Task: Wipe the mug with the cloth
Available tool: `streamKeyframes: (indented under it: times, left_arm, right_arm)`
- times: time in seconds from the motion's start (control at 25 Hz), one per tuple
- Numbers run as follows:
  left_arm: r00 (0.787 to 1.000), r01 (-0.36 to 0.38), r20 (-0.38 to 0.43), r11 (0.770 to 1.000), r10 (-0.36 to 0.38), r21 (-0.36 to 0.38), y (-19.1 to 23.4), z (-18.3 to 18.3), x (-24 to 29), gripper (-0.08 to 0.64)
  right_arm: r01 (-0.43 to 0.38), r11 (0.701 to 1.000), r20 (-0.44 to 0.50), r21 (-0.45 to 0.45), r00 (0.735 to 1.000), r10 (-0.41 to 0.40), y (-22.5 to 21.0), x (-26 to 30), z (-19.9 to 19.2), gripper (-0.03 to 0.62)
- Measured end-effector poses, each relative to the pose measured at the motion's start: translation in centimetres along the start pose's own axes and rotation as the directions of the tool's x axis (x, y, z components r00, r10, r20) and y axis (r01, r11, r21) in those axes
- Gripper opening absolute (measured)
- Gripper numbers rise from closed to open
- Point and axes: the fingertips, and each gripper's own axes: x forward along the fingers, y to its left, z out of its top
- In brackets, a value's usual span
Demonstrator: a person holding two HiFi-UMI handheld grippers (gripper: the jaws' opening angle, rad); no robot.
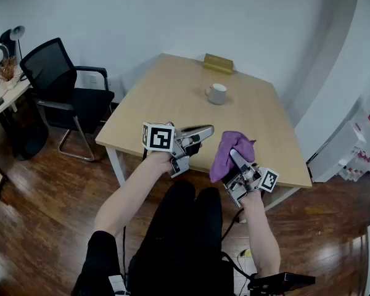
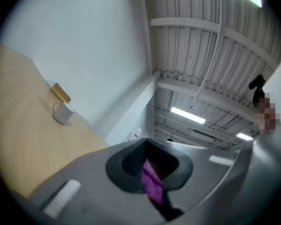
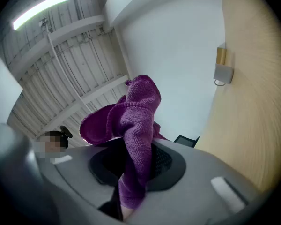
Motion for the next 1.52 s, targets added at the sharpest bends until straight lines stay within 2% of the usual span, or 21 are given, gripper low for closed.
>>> streamKeyframes:
  times: [0.2,0.48,0.68,0.92,1.12,1.52]
  left_arm:
    - [1.000,-0.016,-0.011,1.000,0.016,-0.021,0.9,-1.4,-0.1,0.002]
    - [0.998,-0.035,-0.051,0.998,0.031,-0.061,3.3,-2.4,1.0,0.000]
    - [0.997,-0.024,-0.076,0.998,0.020,-0.052,4.2,-3.4,0.5,0.002]
    - [0.995,-0.045,-0.094,0.996,0.037,-0.083,8.4,-1.9,5.1,0.002]
    - [0.994,-0.038,-0.105,0.996,0.029,-0.081,11.3,-1.0,5.8,0.000]
    - [0.992,-0.062,-0.116,0.996,0.054,-0.066,15.8,1.4,7.2,0.002]
  right_arm:
    - [0.025,1.000,0.026,0.007,0.999,-0.026,-0.1,-1.3,-0.6,0.077]
    - [0.047,0.999,0.063,-0.005,0.997,-0.046,-0.4,-2.3,0.9,0.077]
    - [0.043,0.999,0.065,-0.009,0.997,-0.043,-1.5,-2.6,0.0,0.077]
    - [0.073,0.996,0.082,0.055,0.994,-0.077,-4.7,-3.2,5.6,0.077]
    - [0.082,0.994,0.082,0.068,0.993,-0.087,-6.7,-2.4,6.7,0.077]
    - [0.112,0.993,0.055,0.033,0.992,-0.114,-9.8,-0.5,10.4,0.077]
